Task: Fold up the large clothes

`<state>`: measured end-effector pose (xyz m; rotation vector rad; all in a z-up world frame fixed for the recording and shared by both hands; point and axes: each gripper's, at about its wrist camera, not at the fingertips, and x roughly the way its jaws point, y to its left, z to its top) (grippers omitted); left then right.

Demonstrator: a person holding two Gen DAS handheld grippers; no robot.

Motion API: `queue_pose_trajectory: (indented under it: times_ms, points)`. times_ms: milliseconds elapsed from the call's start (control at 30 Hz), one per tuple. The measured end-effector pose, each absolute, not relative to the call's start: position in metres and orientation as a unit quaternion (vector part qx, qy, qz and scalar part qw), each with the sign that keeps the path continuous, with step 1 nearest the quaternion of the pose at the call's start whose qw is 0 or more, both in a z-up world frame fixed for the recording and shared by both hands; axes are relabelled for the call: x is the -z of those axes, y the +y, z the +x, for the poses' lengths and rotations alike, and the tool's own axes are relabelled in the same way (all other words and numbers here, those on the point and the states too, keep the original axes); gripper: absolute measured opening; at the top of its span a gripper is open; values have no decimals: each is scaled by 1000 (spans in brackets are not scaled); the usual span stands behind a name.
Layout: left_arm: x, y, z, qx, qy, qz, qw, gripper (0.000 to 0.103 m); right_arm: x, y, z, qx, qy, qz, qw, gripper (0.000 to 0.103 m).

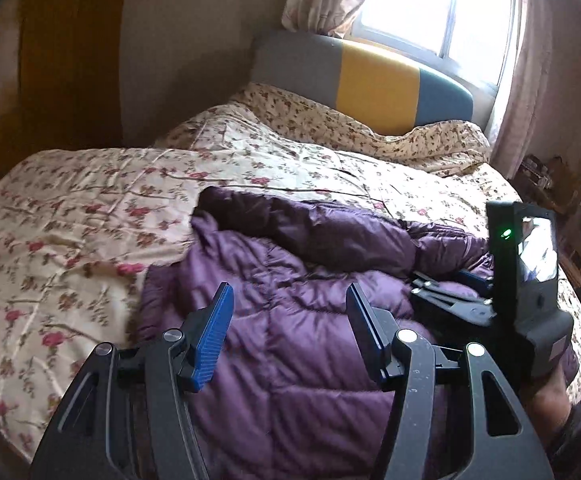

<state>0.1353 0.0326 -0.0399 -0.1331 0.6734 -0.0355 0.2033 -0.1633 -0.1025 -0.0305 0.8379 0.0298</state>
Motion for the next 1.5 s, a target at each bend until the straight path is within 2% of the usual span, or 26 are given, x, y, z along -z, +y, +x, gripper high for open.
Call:
queue_pose_trajectory:
  times_ms: [300,333,467,633,933,1367,1433,1500]
  points:
    - [50,78,115,-3,343,-101,934,58,75,-162,162,-42,384,-1,923,70]
    - [53,86,114,-4,347,-113,931,58,73,-163,158,-44,383,0,923,68]
    - [68,119,113,-10,365,-163,917,58,69,-166,138,-49,381,5,923,47]
    - [92,152,110,6,382,-242,892,58,71,-164,118,-59,385,6,921,38]
    - [119,168,109,69,391,-358,845,58,88,-152,110,-71,404,-10,912,35]
    - [140,170,122,179,377,-459,784,58,120,-143,116,-65,415,-30,907,35]
    - [140,164,121,196,376,-456,782,52,121,-144,116,-67,414,-27,907,35]
    - [139,161,119,221,371,-467,771,39,122,-144,116,-68,412,-25,908,35]
